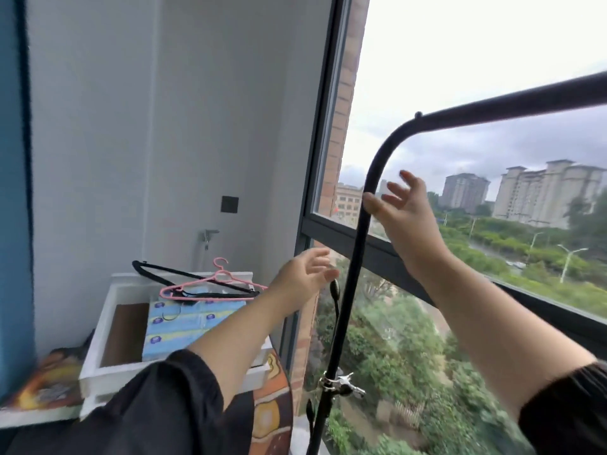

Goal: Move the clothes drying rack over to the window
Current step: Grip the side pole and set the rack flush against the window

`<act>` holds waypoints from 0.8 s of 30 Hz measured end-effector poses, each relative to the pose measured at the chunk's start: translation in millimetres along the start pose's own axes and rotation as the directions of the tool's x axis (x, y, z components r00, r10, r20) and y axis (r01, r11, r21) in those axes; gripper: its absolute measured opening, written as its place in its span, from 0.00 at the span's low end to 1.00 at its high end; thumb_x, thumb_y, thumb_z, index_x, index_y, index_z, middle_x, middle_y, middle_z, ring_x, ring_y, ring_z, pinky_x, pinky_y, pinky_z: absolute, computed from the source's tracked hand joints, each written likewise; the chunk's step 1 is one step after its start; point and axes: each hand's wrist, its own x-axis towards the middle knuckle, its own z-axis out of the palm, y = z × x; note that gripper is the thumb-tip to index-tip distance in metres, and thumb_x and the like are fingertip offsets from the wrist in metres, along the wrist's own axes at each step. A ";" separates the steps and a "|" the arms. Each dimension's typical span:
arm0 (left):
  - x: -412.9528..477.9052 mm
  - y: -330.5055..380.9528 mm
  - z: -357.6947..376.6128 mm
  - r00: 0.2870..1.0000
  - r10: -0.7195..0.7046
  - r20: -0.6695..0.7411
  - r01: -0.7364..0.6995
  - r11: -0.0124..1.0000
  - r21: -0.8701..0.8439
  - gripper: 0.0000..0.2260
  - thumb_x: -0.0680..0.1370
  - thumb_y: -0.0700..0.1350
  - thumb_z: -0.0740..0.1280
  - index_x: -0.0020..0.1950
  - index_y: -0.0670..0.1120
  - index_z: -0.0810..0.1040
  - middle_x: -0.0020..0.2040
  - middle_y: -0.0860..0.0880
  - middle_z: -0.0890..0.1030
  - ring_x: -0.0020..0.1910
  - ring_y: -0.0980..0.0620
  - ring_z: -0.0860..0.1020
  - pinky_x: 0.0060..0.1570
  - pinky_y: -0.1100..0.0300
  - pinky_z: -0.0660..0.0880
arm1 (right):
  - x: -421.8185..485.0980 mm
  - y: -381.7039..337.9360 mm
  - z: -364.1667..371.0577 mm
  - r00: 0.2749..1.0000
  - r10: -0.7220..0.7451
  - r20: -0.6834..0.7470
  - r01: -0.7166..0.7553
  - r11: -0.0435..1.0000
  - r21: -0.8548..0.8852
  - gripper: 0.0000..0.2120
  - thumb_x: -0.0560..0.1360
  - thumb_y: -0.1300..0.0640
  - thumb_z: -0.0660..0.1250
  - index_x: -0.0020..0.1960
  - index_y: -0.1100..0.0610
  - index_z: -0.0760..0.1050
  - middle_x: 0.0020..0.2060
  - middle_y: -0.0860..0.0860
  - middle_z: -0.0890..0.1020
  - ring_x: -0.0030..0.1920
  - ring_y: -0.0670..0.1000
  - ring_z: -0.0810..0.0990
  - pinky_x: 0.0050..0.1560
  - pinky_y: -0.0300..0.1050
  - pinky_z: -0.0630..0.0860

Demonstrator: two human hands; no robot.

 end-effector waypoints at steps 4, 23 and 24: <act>21.5 61.7 -12.0 0.984 0.155 -0.084 -0.149 0.986 0.072 0.25 0.77 0.53 0.64 0.72 0.47 0.65 0.68 0.47 0.74 0.66 0.50 0.73 0.65 0.56 0.69 | 10.7 -47.8 -29.8 0.981 -0.166 -0.096 0.173 0.983 0.065 0.33 0.72 0.59 0.72 0.72 0.54 0.60 0.63 0.48 0.74 0.65 0.47 0.72 0.67 0.50 0.70; 102.7 130.0 -8.6 0.853 0.424 -0.305 -0.236 0.833 0.500 0.02 0.78 0.42 0.63 0.50 0.45 0.74 0.41 0.48 0.81 0.38 0.48 0.80 0.40 0.57 0.76 | 37.5 -75.9 -28.3 0.961 -0.245 -0.125 0.217 0.955 -0.204 0.07 0.76 0.58 0.64 0.41 0.60 0.76 0.32 0.59 0.84 0.33 0.54 0.85 0.40 0.61 0.81; 106.1 128.7 -9.3 0.847 0.431 -0.311 -0.224 0.820 0.526 0.03 0.78 0.42 0.64 0.51 0.45 0.75 0.40 0.49 0.80 0.38 0.48 0.79 0.39 0.57 0.73 | 41.5 -72.2 -26.7 0.962 -0.245 -0.124 0.217 0.955 -0.204 0.07 0.75 0.58 0.64 0.41 0.60 0.76 0.32 0.59 0.84 0.33 0.53 0.85 0.40 0.61 0.81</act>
